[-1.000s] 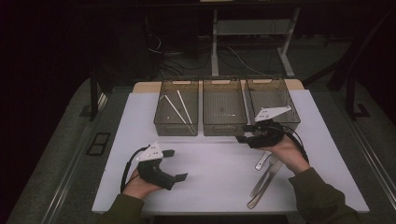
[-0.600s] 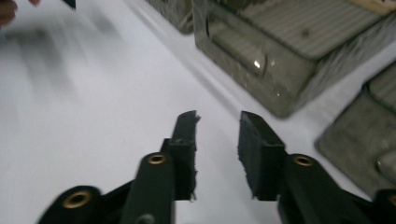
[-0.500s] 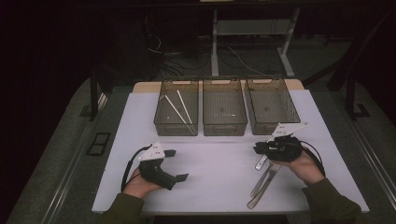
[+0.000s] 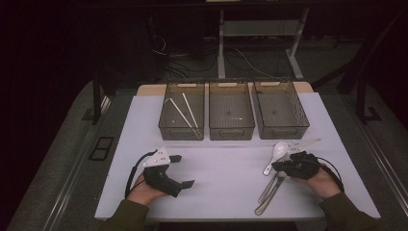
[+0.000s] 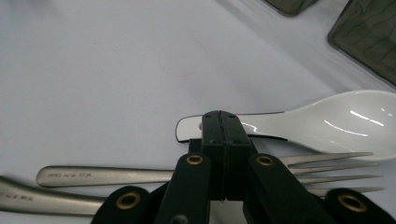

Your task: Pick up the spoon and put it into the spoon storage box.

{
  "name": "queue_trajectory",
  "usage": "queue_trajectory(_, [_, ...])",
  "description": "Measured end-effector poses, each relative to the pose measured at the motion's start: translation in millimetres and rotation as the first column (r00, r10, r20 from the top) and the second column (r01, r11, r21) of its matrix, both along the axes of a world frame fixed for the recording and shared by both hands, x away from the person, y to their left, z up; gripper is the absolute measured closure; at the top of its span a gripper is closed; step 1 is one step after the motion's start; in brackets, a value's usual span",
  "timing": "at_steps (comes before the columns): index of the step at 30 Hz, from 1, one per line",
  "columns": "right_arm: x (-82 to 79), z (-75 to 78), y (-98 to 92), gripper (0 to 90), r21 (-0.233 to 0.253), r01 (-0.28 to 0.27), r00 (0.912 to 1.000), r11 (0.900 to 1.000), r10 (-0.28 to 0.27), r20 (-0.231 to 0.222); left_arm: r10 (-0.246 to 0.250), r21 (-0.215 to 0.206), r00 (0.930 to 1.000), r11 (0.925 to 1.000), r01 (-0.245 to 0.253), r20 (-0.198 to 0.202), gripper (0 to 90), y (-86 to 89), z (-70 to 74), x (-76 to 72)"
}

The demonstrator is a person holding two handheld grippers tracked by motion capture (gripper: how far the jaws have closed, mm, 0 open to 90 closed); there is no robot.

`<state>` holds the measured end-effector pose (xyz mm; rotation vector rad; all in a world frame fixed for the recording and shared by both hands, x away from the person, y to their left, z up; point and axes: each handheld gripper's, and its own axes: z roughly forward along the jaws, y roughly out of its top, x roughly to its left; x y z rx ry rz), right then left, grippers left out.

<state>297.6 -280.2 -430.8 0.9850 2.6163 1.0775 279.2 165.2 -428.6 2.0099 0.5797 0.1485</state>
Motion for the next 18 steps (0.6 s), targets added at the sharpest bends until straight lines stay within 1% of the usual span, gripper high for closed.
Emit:
queue_trajectory(1, [-0.2, -1.1, 0.9, 89.5, -0.005, 0.011, 0.9999, 1.000, -0.011, -0.013, 0.001, 0.000, 1.0000, 1.0000, -0.001, 0.001, 0.0, -0.2, 0.1, -0.3])
queue_trajectory(6, [1.1, -5.1, 3.1, 89.5, -0.009, -0.001, 0.9999, 1.000, 0.001, -0.010, 0.001, 0.002, 1.0000, 1.0000, -0.001, 0.002, 0.0, -0.5, 0.5, -1.0])
queue_trajectory(11, [3.0, -8.4, 6.5, 89.5, -0.023, -0.014, 0.9999, 1.000, 0.014, -0.008, 0.001, 0.004, 1.0000, 1.0000, -0.001, 0.004, 0.0, -0.4, 0.9, -1.4])
queue_trajectory(18, [7.7, -8.7, 7.5, 89.5, -0.006, -0.009, 1.0000, 1.000, 0.009, 0.003, 0.002, 0.004, 1.0000, 1.0000, -0.002, 0.005, 0.0, -0.6, 0.9, -1.3])
